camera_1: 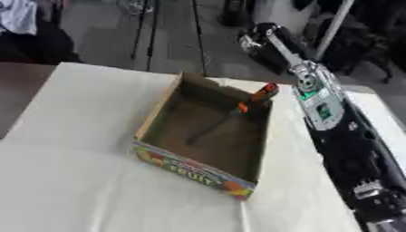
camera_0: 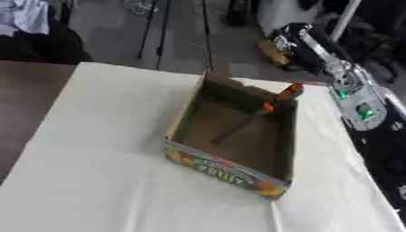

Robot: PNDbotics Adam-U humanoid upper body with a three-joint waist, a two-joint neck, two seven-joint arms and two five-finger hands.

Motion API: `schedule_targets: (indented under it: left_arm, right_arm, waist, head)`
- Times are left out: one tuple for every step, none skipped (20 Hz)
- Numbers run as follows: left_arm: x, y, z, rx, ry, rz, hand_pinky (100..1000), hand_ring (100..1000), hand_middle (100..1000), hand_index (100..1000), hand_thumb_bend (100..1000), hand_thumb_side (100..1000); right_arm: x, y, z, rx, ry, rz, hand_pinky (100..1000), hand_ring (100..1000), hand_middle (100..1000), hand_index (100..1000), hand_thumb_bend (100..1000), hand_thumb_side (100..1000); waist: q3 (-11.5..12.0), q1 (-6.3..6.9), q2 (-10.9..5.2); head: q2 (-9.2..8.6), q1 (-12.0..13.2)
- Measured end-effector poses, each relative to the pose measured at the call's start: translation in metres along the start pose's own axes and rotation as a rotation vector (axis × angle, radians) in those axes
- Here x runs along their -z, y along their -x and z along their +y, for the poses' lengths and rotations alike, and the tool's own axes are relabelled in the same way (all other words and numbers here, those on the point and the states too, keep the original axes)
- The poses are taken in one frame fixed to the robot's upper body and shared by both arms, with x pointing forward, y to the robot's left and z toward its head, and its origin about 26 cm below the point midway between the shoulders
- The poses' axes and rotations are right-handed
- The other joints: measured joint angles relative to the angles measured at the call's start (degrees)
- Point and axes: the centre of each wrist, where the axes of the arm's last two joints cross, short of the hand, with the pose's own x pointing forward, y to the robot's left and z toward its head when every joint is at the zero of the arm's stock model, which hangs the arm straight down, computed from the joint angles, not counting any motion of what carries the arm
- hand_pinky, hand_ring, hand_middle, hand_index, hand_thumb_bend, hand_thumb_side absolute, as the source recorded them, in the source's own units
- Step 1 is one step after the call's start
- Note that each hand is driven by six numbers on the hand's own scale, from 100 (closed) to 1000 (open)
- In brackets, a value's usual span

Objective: Pick up objects on the table and place them in the box.

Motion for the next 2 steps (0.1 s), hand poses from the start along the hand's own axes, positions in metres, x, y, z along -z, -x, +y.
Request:
schedule_targets:
  left_arm:
    - [0.0, 0.0, 0.0, 0.0, 0.0, 0.0, 663, 967, 1000, 738, 100, 1000]
    - [0.0, 0.0, 0.0, 0.0, -0.001, -0.001, 663, 967, 1000, 738, 100, 1000]
  right_arm:
    - [0.0001, -0.0004, -0.0004, 0.003, 0.002, -0.003, 599, 702, 784, 805, 100, 1000]
    - [0.0001, -0.0009, -0.001, 0.006, 0.004, -0.006, 602, 706, 791, 812, 100, 1000]
  waist:
    - [-0.03, 0.02, 0.0]
    - [-0.06, 0.04, 0.0]
  head:
    - [0.01, 0.01]
    - [0.03, 0.03]
